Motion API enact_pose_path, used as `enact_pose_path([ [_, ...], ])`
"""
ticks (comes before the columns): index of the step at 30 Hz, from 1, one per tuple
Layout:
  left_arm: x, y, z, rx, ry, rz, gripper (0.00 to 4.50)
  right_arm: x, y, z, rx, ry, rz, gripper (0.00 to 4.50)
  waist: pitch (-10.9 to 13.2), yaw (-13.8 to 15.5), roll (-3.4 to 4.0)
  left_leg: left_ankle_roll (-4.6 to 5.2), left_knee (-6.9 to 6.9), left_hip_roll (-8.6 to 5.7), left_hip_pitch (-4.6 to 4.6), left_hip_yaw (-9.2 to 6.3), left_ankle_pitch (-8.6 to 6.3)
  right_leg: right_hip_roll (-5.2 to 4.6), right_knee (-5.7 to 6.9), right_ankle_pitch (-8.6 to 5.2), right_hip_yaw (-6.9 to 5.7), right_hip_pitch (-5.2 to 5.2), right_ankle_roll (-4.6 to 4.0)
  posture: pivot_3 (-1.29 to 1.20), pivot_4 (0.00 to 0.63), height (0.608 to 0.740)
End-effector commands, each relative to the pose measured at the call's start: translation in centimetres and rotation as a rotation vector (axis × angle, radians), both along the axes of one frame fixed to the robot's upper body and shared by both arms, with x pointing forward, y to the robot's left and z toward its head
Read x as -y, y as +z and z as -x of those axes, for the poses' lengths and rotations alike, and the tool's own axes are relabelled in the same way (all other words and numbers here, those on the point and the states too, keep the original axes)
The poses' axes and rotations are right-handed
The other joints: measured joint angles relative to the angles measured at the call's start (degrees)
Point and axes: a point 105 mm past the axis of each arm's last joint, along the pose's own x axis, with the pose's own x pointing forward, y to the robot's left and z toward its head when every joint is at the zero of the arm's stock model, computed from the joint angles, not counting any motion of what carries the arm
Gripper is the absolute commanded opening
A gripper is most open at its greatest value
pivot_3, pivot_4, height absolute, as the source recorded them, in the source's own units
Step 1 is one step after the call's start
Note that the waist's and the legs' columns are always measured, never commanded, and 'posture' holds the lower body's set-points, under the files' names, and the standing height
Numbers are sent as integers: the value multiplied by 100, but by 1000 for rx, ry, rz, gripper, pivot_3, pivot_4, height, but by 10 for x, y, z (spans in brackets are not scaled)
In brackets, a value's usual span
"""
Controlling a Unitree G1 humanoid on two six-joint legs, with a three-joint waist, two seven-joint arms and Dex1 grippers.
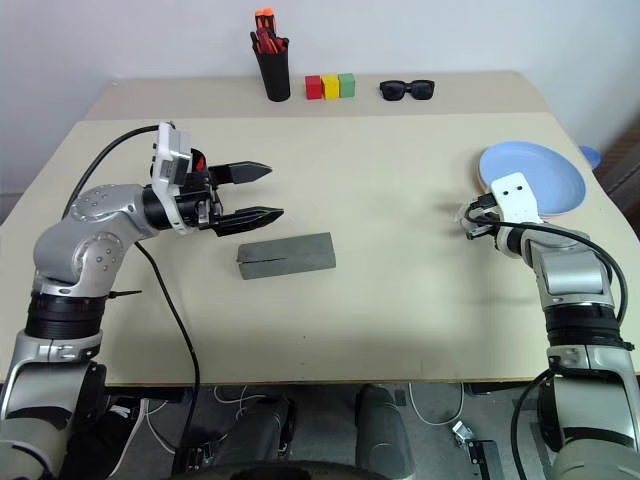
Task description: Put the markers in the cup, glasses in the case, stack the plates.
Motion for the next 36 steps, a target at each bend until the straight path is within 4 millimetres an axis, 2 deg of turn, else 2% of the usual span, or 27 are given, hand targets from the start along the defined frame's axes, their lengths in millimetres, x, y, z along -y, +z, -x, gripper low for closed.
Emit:
enact_pose_path([
  [1, -4, 12, 6, 52, 4, 12, 4500, -11, 44, -9, 139, 30, -138, 33, 0, -4, 0, 0, 0, 0, 0, 0, 0, 0, 0, 0, 0, 0, 0, 0, 150, 740],
  [3, -4, 13, 6, 49, 4, 22, 4500, -17, 67, -12, 217, 73, -151, 33, 0, -7, 0, 0, 0, 0, 0, 1, 0, 0, -1, 1, 1, 0, -1, 0, 150, 740],
  [6, -2, 15, 6, 49, 3, 34, 4500, -14, 86, -19, 290, 70, -149, 33, 1, 0, 1, 1, 0, 0, -1, 0, -1, 0, 0, 1, 1, -1, -1, 0, 150, 740],
  [9, -1, 17, 4, 54, 12, 49, 4500, 18, 93, -31, 346, -89, -55, 33, 1, 12, 1, 1, 0, -1, -1, 1, -1, 0, -4, 1, 1, 0, -1, 0, 150, 740],
  [12, -1, 14, 2, 30, 26, 46, 4500, 42, 82, -39, 333, -200, -16, 33, 1, 30, 0, -1, -1, -1, -2, 0, 0, 0, -7, 1, 1, 1, -1, 0, 150, 740],
  [15, -2, 8, 4, 9, 15, 26, 4500, 54, 66, -43, 314, -272, 27, 1100, 1, -3, 0, -8, -5, -1, -3, 3, 4, 0, -11, 1, 1, 1, -1, 0, 150, 740],
  [18, -1, 11, 4, 19, 27, 37, 4500, 51, 59, -47, 301, -267, 27, 2589, 1, -31, 1, -16, -10, 0, -4, 7, 9, 0, -10, 1, 5, -5, -1, 0, 150, 740],
  [21, -4, 13, 5, 0, 28, 53, 4500, 41, 75, -54, 346, -217, 25, 3953, 2, -143, 3, -18, -10, 0, -4, 12, 10, 0, -8, 1, 11, -7, -1, 0, 150, 740],
  [22, -4, 12, 6, -3, 30, 52, 4500, 40, 88, -54, 397, -198, 50, 4426, 3, -164, 4, -19, -10, 0, -3, 14, 10, 0, -6, 1, 13, -8, -1, 0, 150, 740],
  [24, -5, 11, 6, -7, 35, 55, 4500, 39, 114, -52, 503, -170, 74, 4426, 3, -175, 4, -19, -12, 1, -2, 16, 10, 1, -4, 1, 15, -12, -1, 0, 150, 740],
  [26, -8, 13, 8, -1, 44, 72, 4500, 10, 146, -51, 631, -19, -200, 4426, 3, -184, 5, -19, -14, 1, -2, 16, 10, 2, -4, 1, 16, -14, -1, 0, 150, 740],
  [28, -10, 13, 9, 1, 59, 87, 4500, -23, 156, -41, 643, 195, -354, 4426, 3, -200, 5, -17, -14, 4, -3, 19, 9, 2, -6, 1, 18, -13, -1, 0, 150, 740],
  [32, -19, 6, 22, 6, 79, 81, 4500, -71, 142, 2, 642, 513, -236, 4426, -1, -115, 1, -9, -12, 7, -3, 8, 4, 7, -7, 1, 15, -9, 0, 0, 150, 740],
  [36, -30, -2, 34, 20, 123, 100, 4500, -96, 124, 45, 527, 725, -343, 4426, 2, -60, 5, 13, -1, -2, -9, 9, -8, 0, -9, 5, 20, -7, 7, 0, 150, 740],
])
